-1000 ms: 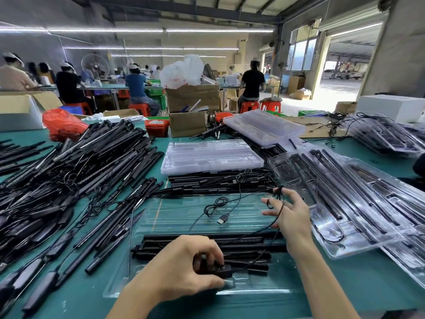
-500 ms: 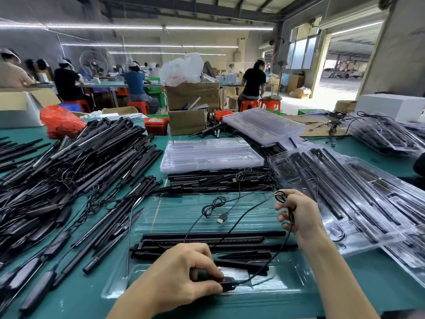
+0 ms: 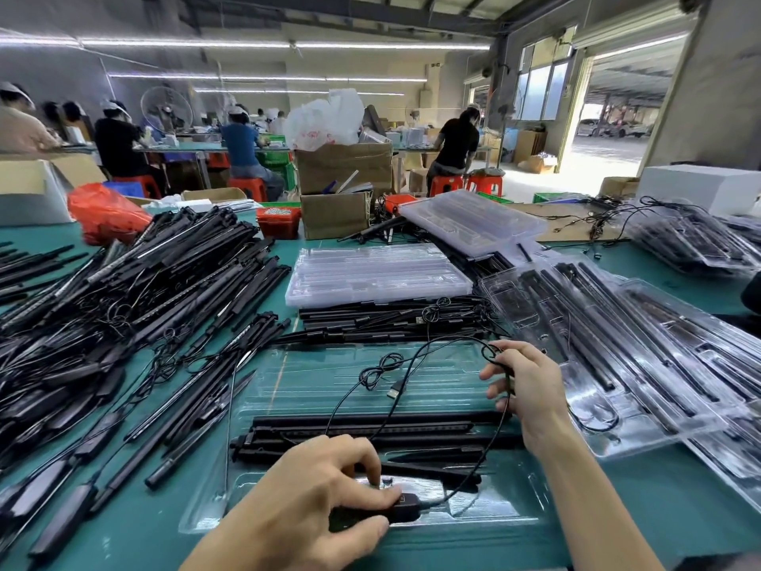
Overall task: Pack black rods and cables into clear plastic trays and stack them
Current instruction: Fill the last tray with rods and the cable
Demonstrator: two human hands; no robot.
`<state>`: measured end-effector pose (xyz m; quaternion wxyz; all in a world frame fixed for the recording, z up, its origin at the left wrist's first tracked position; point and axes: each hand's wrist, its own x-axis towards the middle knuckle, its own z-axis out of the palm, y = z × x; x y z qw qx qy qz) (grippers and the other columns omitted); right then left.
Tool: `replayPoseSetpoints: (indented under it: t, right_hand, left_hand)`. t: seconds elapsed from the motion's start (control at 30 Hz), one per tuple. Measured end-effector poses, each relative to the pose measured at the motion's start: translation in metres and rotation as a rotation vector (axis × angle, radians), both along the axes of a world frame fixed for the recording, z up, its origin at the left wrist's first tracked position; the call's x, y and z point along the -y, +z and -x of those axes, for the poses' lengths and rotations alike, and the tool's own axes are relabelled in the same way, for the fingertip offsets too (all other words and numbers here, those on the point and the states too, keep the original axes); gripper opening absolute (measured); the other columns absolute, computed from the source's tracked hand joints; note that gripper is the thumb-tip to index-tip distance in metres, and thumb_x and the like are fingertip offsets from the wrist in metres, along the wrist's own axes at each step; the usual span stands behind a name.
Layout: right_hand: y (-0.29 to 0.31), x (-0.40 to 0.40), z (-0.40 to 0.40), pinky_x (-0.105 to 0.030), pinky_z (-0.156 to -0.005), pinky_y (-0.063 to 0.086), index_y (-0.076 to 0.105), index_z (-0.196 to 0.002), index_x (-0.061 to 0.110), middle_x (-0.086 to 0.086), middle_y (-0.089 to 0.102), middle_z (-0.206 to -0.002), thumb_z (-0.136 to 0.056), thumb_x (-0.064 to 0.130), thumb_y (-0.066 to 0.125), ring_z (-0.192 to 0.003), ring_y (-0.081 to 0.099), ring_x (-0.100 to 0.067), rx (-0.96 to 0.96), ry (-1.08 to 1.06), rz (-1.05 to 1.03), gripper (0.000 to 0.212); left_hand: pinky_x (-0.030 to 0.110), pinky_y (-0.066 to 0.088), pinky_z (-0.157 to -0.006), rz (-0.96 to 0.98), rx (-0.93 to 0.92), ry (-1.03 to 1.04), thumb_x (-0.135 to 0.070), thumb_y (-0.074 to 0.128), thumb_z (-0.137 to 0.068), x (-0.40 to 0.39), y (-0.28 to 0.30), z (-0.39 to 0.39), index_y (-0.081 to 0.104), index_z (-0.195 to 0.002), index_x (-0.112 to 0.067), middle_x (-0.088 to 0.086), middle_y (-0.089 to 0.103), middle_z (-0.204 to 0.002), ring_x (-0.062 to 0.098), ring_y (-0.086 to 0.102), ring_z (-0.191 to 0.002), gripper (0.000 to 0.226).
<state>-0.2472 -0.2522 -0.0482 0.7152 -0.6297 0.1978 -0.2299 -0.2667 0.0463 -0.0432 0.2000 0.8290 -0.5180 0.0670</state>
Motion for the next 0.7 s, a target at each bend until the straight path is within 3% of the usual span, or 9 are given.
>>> replayPoseSetpoints:
  t: [0.23, 0.47, 0.7]
  right_hand:
    - [-0.002, 0.001, -0.004, -0.022, -0.038, 0.034, 0.067, -0.095, 0.014, -0.01, 0.067, -0.062, -0.09, 0.006, 0.053, -0.041, 0.051, -0.017, -0.007, -0.011, 0.004, 0.017]
    - [-0.006, -0.003, -0.011, -0.02, -0.034, 0.034, 0.068, -0.097, 0.01, -0.008, 0.066, -0.061, -0.092, 0.006, 0.053, -0.04, 0.049, -0.015, -0.017, -0.037, 0.076, 0.017]
    - [-0.006, -0.002, -0.013, -0.022, -0.034, 0.031, 0.065, -0.103, 0.009, -0.007, 0.067, -0.063, -0.093, 0.005, 0.054, -0.041, 0.049, -0.016, 0.023, 0.007, 0.113, 0.016]
  left_hand:
    - [0.022, 0.046, -0.062, 0.019, 0.191, -0.083, -0.044, 0.065, -0.092, 0.008, -0.007, 0.0, 0.078, -0.1, -0.036, -0.018, 0.063, -0.094, 0.003, 0.05, -0.072, 0.018]
    - [0.021, 0.044, -0.071, 0.058, 0.043, -0.005, -0.052, 0.064, -0.091, 0.011, -0.002, -0.002, 0.079, -0.096, -0.039, -0.02, 0.063, -0.096, -0.003, 0.046, -0.078, 0.021]
    - [0.021, 0.044, -0.081, 0.022, -0.184, 0.102, -0.071, 0.039, -0.092, 0.027, 0.009, -0.013, 0.076, -0.088, -0.032, -0.019, 0.062, -0.089, -0.001, 0.054, -0.09, 0.054]
